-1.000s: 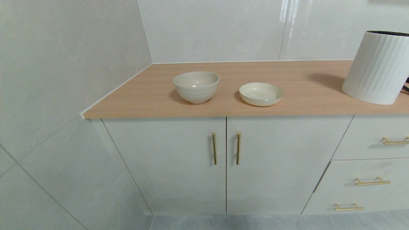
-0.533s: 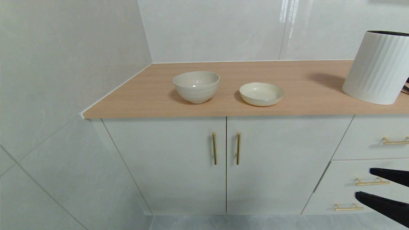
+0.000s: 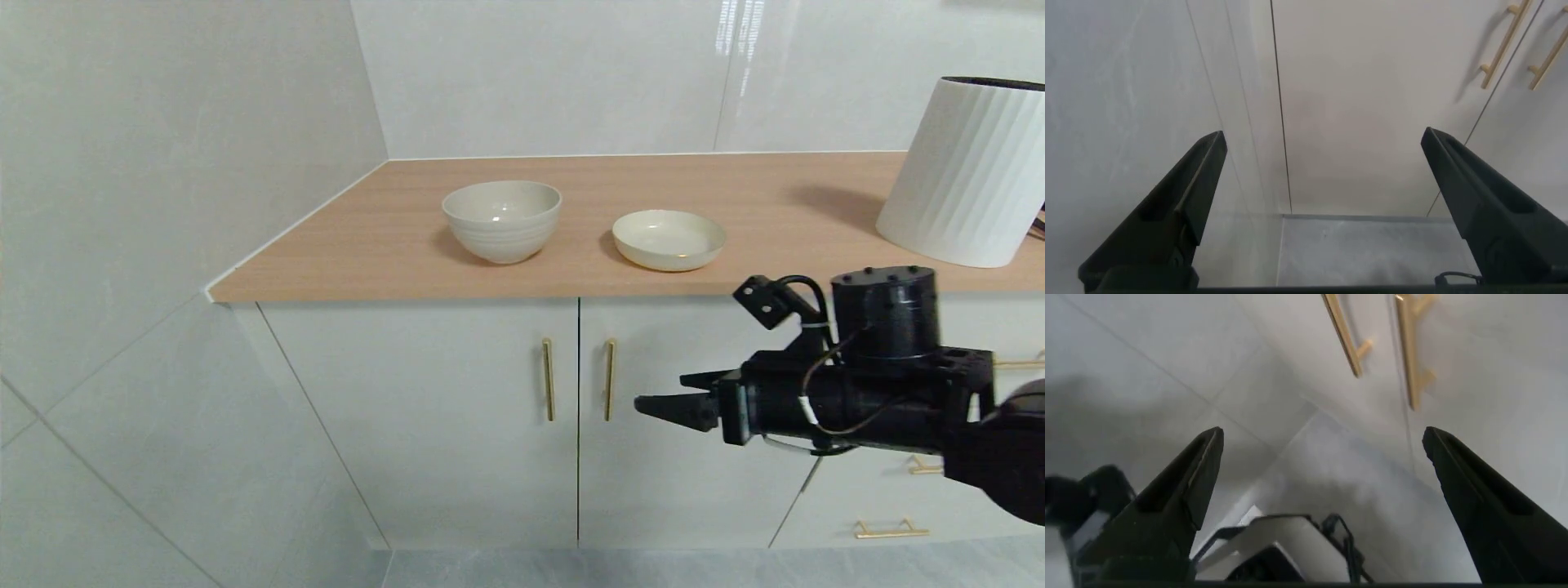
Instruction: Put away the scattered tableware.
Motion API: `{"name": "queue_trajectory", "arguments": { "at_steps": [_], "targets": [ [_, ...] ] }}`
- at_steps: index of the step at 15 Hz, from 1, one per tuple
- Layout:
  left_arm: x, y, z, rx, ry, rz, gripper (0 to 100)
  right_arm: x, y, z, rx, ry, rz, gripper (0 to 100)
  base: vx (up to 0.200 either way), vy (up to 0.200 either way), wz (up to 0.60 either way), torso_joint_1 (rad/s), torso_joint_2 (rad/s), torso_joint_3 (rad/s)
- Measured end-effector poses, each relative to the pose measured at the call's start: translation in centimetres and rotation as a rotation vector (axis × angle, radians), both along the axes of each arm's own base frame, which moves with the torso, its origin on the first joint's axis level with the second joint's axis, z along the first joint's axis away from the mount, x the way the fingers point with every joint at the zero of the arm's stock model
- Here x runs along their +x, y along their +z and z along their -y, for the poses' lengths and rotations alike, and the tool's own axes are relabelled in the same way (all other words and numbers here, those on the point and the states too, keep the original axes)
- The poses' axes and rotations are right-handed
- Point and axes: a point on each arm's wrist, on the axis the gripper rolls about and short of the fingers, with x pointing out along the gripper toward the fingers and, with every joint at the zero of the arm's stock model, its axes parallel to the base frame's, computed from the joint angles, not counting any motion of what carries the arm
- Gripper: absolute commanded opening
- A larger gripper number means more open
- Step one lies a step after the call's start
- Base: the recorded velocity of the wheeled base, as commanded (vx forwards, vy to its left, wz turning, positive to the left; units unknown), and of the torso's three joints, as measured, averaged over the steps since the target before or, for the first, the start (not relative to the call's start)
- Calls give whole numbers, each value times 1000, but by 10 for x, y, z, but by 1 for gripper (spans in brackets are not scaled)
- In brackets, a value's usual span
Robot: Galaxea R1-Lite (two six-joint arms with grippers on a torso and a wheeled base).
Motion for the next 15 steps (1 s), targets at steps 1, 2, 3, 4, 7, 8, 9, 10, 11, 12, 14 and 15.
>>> {"name": "queue_trajectory", "arguments": {
  "at_steps": [1,2,3,4,7,8,9,10,11,12,14,15],
  "targets": [
    [0,0,0,0,0,0,100,14,-5,-13,3,11,-1,100,0,0,0,0,0,0],
    [0,0,0,0,0,0,100,25,-12,-24,-6,7,-7,100,0,0,0,0,0,0],
    [0,0,0,0,0,0,100,34,-20,-35,-22,-21,-5,100,0,0,0,0,0,0],
    [0,0,0,0,0,0,100,40,-28,-41,-30,-38,-2,100,0,0,0,0,0,0],
    [0,0,0,0,0,0,100,50,-49,-54,-12,-54,4,100,0,0,0,0,0,0],
    [0,0,0,0,0,0,100,53,-55,-55,-17,-63,-5,100,0,0,0,0,0,0],
    [0,0,0,0,0,0,100,55,-58,-57,-19,-86,6,100,0,0,0,0,0,0],
    [0,0,0,0,0,0,100,58,-60,-58,-14,-104,24,100,0,0,0,0,0,0],
    [0,0,0,0,0,0,100,60,-63,-60,-7,-111,37,100,0,0,0,0,0,0],
    [0,0,0,0,0,0,100,62,-66,-61,6,-116,46,100,0,0,0,0,0,0],
    [0,0,0,0,0,0,100,66,-67,-63,52,-133,37,100,0,0,0,0,0,0],
    [0,0,0,0,0,0,100,67,-67,-65,67,-137,39,100,0,0,0,0,0,0]
  ]
}}
